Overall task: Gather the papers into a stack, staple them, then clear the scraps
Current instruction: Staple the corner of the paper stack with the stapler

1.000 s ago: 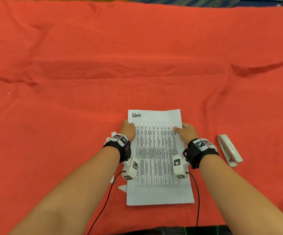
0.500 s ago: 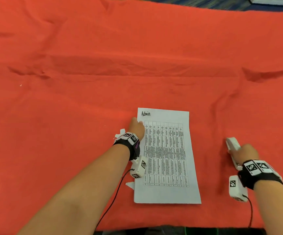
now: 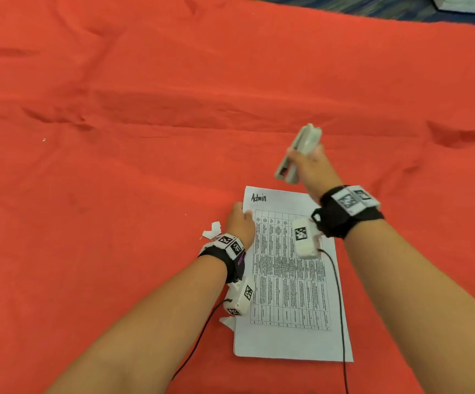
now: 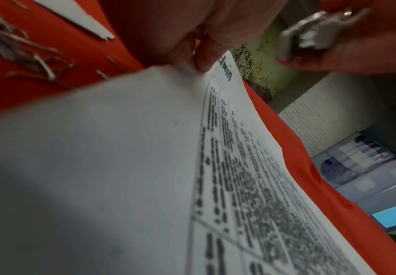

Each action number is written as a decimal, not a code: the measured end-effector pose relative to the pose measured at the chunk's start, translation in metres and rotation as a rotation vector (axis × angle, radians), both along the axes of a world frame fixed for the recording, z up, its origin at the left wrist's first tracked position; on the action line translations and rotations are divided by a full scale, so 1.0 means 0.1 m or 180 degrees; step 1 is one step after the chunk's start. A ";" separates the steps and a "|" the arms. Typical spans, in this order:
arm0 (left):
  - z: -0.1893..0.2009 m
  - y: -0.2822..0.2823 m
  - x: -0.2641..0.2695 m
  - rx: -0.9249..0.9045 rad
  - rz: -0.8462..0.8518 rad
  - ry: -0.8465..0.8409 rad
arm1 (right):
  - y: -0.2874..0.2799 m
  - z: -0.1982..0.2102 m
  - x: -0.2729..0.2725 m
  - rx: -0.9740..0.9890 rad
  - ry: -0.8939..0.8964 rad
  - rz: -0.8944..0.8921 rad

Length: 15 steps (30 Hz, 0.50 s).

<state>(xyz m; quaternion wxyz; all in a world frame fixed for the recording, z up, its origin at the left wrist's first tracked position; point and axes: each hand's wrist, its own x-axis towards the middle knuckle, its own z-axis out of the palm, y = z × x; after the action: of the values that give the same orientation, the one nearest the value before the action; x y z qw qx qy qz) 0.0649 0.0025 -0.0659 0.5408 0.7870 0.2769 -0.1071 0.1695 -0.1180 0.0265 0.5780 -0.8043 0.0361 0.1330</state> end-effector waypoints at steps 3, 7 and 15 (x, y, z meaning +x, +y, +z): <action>-0.01 0.00 -0.01 0.0053 0.0016 -0.0081 | 0.26 -0.15 -0.09 -0.0438 0.0032 0.0394; 0.00 0.01 -0.03 0.0026 0.0008 -0.0114 | 0.38 -0.26 -0.15 -0.0578 -0.0030 0.0470; 0.02 0.01 -0.04 -0.0018 0.0030 -0.0153 | 0.45 -0.37 -0.14 -0.0698 -0.0110 0.0507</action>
<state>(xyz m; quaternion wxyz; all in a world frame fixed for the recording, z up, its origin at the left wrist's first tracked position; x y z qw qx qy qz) 0.0611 0.0032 -0.0643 0.5500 0.7865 0.2672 -0.0865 0.1557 -0.0728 -0.0101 0.4748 -0.8651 -0.0236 0.1599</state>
